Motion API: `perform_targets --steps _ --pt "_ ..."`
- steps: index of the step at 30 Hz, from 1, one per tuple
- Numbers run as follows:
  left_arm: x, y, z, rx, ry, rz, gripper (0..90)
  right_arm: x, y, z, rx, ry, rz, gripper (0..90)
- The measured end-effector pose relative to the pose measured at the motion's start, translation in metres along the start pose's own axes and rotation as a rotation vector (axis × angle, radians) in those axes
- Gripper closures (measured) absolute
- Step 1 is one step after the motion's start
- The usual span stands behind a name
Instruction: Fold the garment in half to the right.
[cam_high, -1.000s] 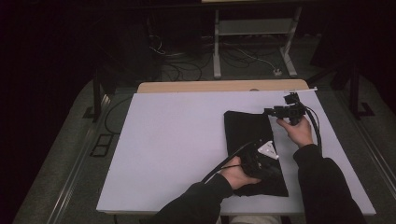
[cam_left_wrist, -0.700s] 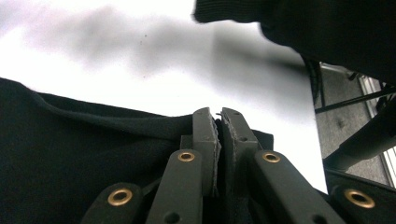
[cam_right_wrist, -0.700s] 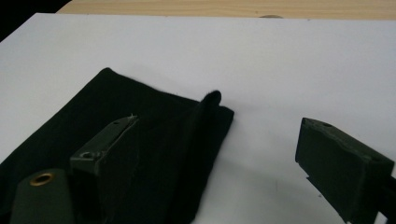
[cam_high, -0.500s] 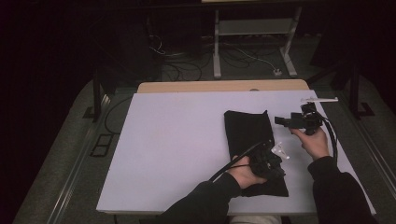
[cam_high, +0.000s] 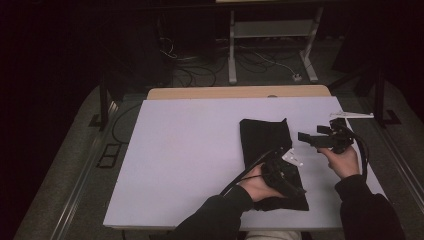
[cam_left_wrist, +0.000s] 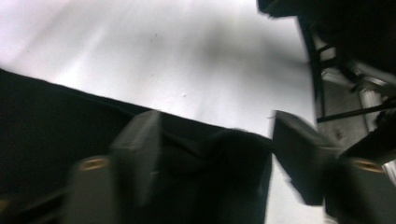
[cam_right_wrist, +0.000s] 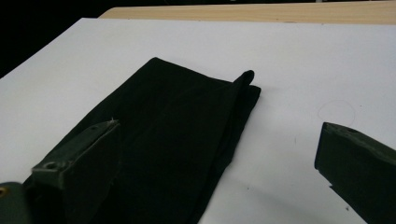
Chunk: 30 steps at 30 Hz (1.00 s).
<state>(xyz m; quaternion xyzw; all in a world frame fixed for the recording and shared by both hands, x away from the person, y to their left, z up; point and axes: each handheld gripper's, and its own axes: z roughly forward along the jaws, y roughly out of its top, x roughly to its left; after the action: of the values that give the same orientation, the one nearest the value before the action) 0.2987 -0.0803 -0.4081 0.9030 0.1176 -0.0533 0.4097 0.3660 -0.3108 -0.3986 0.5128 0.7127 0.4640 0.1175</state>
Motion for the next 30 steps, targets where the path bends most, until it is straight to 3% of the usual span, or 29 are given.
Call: perform_targets --steps 3,7,10,19,30 --pt "0.002 0.000 -0.009 -0.031 -0.004 -0.017 16.3 0.002 -0.003 -0.002 0.001 0.002 -0.011 0.0" --pt "0.005 -0.001 -0.018 -0.026 0.007 -0.017 0.0 0.004 -0.006 -0.004 0.014 0.002 -0.022 0.0" --pt "0.007 -0.004 -0.026 -0.045 0.008 -0.013 0.0 0.005 -0.009 -0.006 0.022 -0.003 -0.032 0.0" --pt "0.016 -0.013 -0.044 -0.084 0.087 -0.014 0.0 0.007 -0.014 -0.013 0.029 -0.003 -0.046 0.0" --pt "0.024 -0.025 -0.061 -0.078 0.125 -0.035 0.0 0.009 -0.021 -0.024 0.024 0.006 -0.048 0.0"
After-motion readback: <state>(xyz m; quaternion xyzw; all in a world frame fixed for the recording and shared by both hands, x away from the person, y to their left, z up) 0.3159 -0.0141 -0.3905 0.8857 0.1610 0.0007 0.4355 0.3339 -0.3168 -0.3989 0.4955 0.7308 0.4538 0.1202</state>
